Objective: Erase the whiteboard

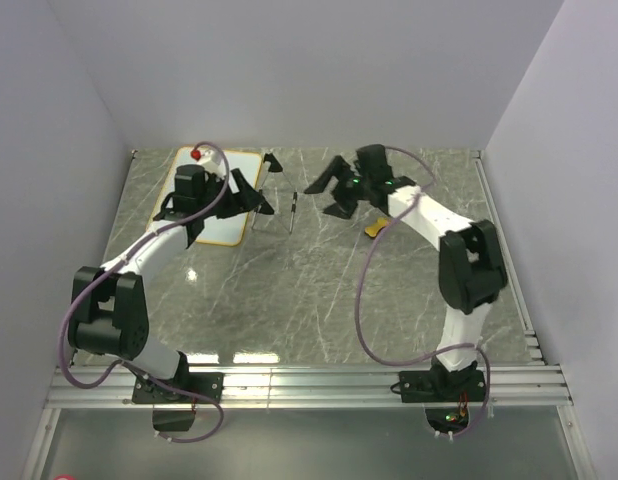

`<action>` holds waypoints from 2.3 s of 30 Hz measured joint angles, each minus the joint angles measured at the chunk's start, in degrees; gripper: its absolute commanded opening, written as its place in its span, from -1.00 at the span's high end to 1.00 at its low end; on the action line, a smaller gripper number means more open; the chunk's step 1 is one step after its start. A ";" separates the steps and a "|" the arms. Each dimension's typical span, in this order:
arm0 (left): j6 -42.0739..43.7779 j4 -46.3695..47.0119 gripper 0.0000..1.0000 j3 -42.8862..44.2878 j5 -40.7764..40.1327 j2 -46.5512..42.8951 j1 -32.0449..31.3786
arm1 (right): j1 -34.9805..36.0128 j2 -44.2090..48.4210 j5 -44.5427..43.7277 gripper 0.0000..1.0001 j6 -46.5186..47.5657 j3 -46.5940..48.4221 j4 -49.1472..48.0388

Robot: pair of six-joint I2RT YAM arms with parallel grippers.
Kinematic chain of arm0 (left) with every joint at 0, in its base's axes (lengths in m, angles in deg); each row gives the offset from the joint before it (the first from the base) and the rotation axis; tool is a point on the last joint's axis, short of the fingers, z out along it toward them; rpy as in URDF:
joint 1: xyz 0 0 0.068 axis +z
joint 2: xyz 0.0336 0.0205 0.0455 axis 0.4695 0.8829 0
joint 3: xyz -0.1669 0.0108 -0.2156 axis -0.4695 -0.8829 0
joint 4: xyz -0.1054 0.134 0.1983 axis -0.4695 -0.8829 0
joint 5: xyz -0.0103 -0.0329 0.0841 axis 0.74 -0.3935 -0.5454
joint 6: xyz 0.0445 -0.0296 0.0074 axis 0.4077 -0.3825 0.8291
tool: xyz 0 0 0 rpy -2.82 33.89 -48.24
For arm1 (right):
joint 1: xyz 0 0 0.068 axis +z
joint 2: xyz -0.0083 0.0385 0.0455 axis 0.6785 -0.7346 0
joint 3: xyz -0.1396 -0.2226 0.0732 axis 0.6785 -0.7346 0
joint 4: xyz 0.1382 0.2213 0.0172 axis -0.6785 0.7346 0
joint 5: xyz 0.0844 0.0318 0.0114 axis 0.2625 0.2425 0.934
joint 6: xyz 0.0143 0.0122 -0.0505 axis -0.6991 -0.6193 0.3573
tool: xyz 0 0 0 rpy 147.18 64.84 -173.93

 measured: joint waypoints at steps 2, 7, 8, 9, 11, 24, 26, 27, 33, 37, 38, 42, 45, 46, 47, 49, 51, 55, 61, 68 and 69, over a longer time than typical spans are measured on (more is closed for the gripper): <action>1.49 0.20 -0.70 0.83 -4.13 0.00 -2.84 | -2.91 4.83 -0.55 -0.76 0.44 -6.34 0.28; 5.35 -0.04 -0.71 3.10 -12.94 1.16 -8.33 | -8.63 15.17 -1.60 -0.76 1.68 -15.04 1.62; 6.32 -0.20 -0.71 4.35 -15.08 2.40 -9.20 | -9.11 16.76 -1.57 -0.76 1.97 -15.74 1.90; 7.06 -0.22 -0.71 5.73 -16.85 4.00 -9.88 | -9.49 18.08 -1.49 -0.76 2.21 -16.26 1.90; 7.89 0.09 -0.70 8.07 -20.24 7.52 -10.69 | -10.29 20.28 -0.72 -0.76 2.60 -16.98 2.01; 8.37 -2.93 -0.21 14.78 -38.10 19.39 -19.54 | -16.94 35.32 3.56 -0.76 3.93 -27.78 4.07; 8.83 -4.74 0.14 17.31 -41.75 21.31 -22.51 | -16.52 38.97 4.44 -0.76 3.41 -30.91 3.93; 9.03 -5.38 0.23 19.32 -43.60 22.71 -23.87 | -16.33 40.28 4.81 -0.76 3.28 -32.09 4.09; 15.17 -9.88 0.82 31.08 -54.84 29.81 -29.79 | -15.98 44.70 5.16 -0.77 2.84 -34.77 4.07; 22.21 -13.44 0.90 33.77 -62.51 32.20 -32.50 | -16.00 49.83 5.40 -0.78 1.49 -37.94 2.97; 24.33 -14.62 0.90 34.71 -64.15 32.92 -33.09 | -16.02 51.28 5.55 -0.77 0.79 -38.95 2.45; 31.82 -17.51 0.48 34.67 -69.18 34.21 -35.39 | -16.52 55.78 6.14 -0.79 -1.49 -42.88 1.07; 34.34 -20.98 -0.20 33.66 -72.22 34.23 -37.29 | -16.79 58.14 6.40 -0.80 -2.32 -44.02 1.18; 34.12 -22.84 -0.31 33.62 -72.74 34.29 -38.18 | -16.83 58.84 6.43 -0.80 -2.40 -44.02 1.44; 34.01 -24.28 -0.38 33.66 -73.00 34.51 -38.93 | -16.85 59.52 6.43 -0.80 -2.43 -44.02 1.55; 32.11 -28.85 -0.95 35.23 -73.31 36.20 -41.05 | -16.87 61.05 6.40 -0.80 -2.32 -44.02 2.29; 30.16 -32.57 -0.99 37.31 -72.83 38.51 -42.93 | -16.87 62.42 6.40 -0.80 -2.23 -44.00 3.41; 26.08 -39.10 -0.99 40.96 -70.07 41.88 -45.48 | -16.87 64.17 6.38 -0.80 -1.95 -43.95 5.55; 19.89 -43.63 -0.99 45.83 -61.99 41.13 -45.31 | -17.33 64.87 6.16 -0.81 -0.52 -43.23 9.35; 10.97 -41.86 -0.99 45.99 -47.67 31.80 -35.95 | -17.99 63.17 5.33 -0.82 2.19 -38.10 12.35; 9.84 -41.35 -0.99 46.18 -45.62 30.45 -32.48 | -18.12 62.60 5.25 -0.82 2.56 -37.38 12.85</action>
